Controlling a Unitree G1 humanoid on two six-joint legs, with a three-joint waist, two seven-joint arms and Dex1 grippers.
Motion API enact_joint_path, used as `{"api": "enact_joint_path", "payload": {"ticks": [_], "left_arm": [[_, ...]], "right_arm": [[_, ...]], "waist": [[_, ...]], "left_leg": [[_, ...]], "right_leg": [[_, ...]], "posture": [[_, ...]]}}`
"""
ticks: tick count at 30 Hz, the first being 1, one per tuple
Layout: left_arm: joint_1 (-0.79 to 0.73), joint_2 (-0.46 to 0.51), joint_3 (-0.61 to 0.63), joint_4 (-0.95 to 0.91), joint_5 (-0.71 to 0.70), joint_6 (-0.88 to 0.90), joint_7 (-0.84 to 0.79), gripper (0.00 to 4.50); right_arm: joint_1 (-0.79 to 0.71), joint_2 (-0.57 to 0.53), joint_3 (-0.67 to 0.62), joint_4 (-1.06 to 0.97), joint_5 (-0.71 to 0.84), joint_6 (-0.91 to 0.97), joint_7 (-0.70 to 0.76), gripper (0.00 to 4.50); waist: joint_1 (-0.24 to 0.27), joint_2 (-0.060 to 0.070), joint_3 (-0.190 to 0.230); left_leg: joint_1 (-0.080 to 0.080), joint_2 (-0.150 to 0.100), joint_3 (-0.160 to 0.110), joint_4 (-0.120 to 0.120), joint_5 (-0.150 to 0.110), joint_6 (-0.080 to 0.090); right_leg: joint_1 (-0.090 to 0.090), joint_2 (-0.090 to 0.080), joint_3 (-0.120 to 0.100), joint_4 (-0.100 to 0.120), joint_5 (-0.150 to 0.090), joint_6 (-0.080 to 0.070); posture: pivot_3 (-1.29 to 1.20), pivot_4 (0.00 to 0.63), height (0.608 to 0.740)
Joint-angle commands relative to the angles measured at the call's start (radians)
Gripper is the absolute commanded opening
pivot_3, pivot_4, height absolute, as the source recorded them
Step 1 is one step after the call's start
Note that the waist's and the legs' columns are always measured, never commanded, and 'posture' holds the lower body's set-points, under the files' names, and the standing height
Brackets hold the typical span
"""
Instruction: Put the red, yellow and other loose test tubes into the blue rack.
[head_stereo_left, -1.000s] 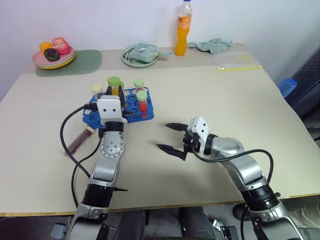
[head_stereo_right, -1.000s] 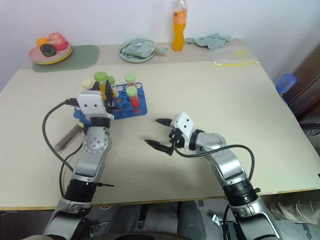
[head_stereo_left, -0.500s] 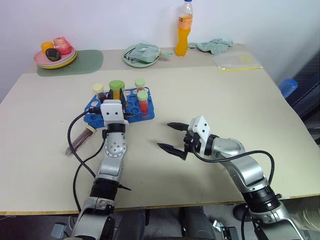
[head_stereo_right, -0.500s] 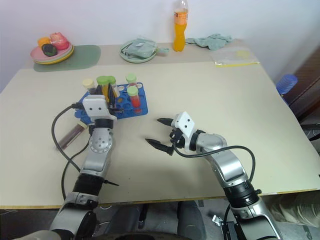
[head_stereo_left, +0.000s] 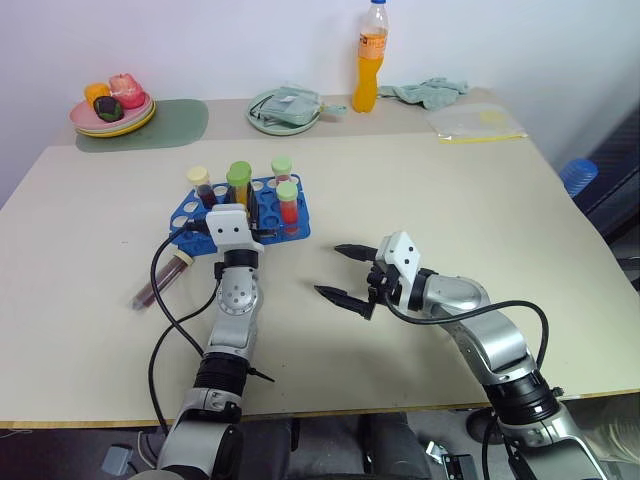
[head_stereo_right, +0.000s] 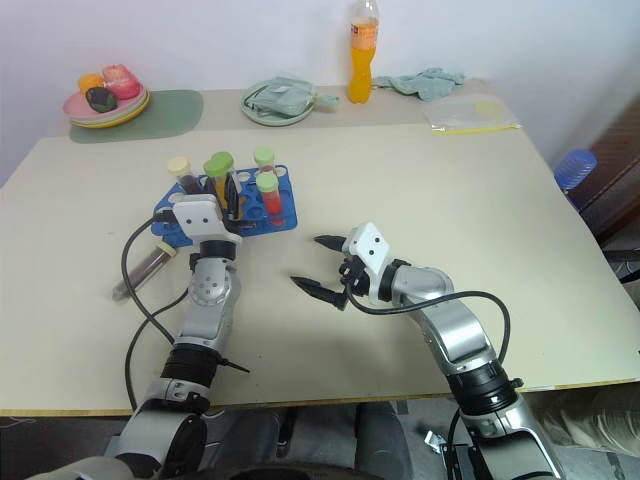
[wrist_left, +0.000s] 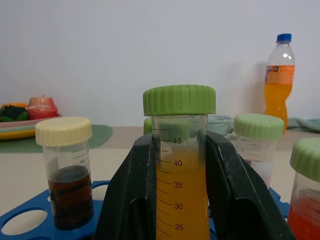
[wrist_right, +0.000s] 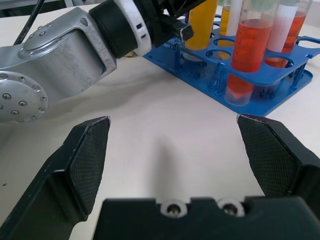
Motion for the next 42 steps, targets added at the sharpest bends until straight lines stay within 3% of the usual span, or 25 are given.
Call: {"api": "enact_joint_path", "payload": {"ticks": [1,4,5,9,13,19,22,25,28,30,32,42], "left_arm": [[0.013,-0.009,0.005,-0.039,-0.008,0.0,-0.015,2.67],[0.019,-0.007,0.017,-0.067,0.002,0.001,-0.003,4.25],[0.026,0.0,0.019,-0.098,-0.007,0.001,-0.016,4.44],[0.064,0.032,0.027,-0.277,-0.041,0.061,-0.06,4.44],[0.108,0.163,0.111,-0.649,-0.272,0.423,-0.145,4.44],[0.197,0.464,0.368,-0.84,-0.579,0.957,-0.199,4.44],[0.256,0.644,0.498,-0.851,-0.635,1.217,-0.2,4.44],[0.294,0.8,0.522,-0.818,-0.675,1.468,-0.238,4.44],[0.277,0.979,0.427,-0.717,-0.72,1.637,-0.408,4.44],[0.221,1.123,0.284,-0.629,-0.719,1.723,-0.533,4.44],[0.142,1.194,0.171,-0.549,-0.704,1.758,-0.617,4.44],[-0.22,1.159,-0.321,-0.257,-0.474,1.651,-0.939,4.44]], "right_arm": [[-0.016,0.005,-0.016,-0.035,0.007,-0.008,-0.002,4.5],[-0.017,0.006,-0.016,-0.034,0.009,-0.01,0.0,4.5],[-0.017,0.006,-0.016,-0.035,0.009,-0.01,0.0,4.5],[-0.018,0.007,-0.019,-0.041,0.012,-0.01,-0.002,4.5],[-0.015,0.009,-0.034,-0.049,0.021,-0.006,-0.011,4.5],[-0.015,0.005,-0.035,-0.037,0.022,-0.013,-0.004,4.5],[-0.017,0.005,-0.032,-0.028,0.023,-0.016,0.003,4.5],[-0.023,0.015,-0.022,-0.015,0.022,-0.022,0.012,4.5],[-0.039,0.028,-0.007,-0.002,0.021,-0.028,0.03,4.5],[-0.048,0.031,-0.007,0.009,0.016,-0.034,0.036,4.5],[-0.055,0.032,-0.01,0.02,0.013,-0.038,0.039,4.5],[-0.028,0.035,-0.009,-0.01,0.004,-0.043,0.017,4.5]], "waist": [[0.0,0.0,0.0],[-0.001,0.0,0.0],[-0.003,0.0,0.0],[-0.005,0.0,0.0],[-0.014,0.0,0.0],[-0.03,0.001,0.0],[-0.031,0.0,0.0],[-0.028,0.001,0.0],[-0.022,0.0,0.0],[-0.022,0.0,0.001],[-0.026,0.0,0.001],[-0.031,0.0,0.001]], "left_leg": [[0.0,0.0,0.0,0.0,0.0,0.0],[0.0,0.0,0.0,0.0,0.0,0.0],[0.0,0.0,0.0,0.0,0.0,0.0],[0.0,0.0,0.0,0.0,0.0,0.0],[0.0,0.001,0.0,0.0,0.0,0.0],[0.001,0.001,-0.001,-0.001,0.0,0.0],[0.001,0.002,-0.002,-0.001,0.0,0.0],[0.001,0.002,-0.002,-0.001,0.0,0.0],[0.001,0.001,-0.002,-0.001,0.0,0.0],[0.001,0.001,-0.002,-0.002,0.0,0.0],[0.001,0.002,-0.002,-0.002,0.0,0.0],[0.001,0.002,-0.001,-0.004,0.0,-0.001]], "right_leg": [[0.0,0.0,0.0,0.0,0.0,0.0],[0.0,0.0,0.0,0.0,0.0,0.0],[0.0,0.0,0.0,0.0,0.0,0.0],[0.0,0.0,0.0,0.0,0.0,0.0],[-0.001,0.001,0.0,0.001,0.0,0.0],[-0.001,0.002,0.0,0.002,-0.001,0.0],[-0.002,0.003,0.0,0.003,-0.001,-0.001],[-0.001,0.003,0.0,0.003,-0.001,-0.001],[0.0,0.002,0.0,0.002,-0.001,-0.001],[0.0,0.002,0.0,0.003,-0.001,-0.001],[-0.001,0.003,-0.001,0.002,-0.001,-0.001],[-0.003,0.003,0.0,0.003,-0.001,-0.001]], "posture": [[0.0,0.15,0.74],[0.0,0.15,0.74],[0.0,0.15,0.74],[0.0,0.15,0.74],[0.0,0.15,0.74],[0.0,0.15,0.74],[0.0,0.15,0.74],[0.0,0.15,0.74],[0.0,0.15,0.74],[0.0,0.15,0.74],[0.0,0.15,0.74],[0.0,0.15,0.74]]}}
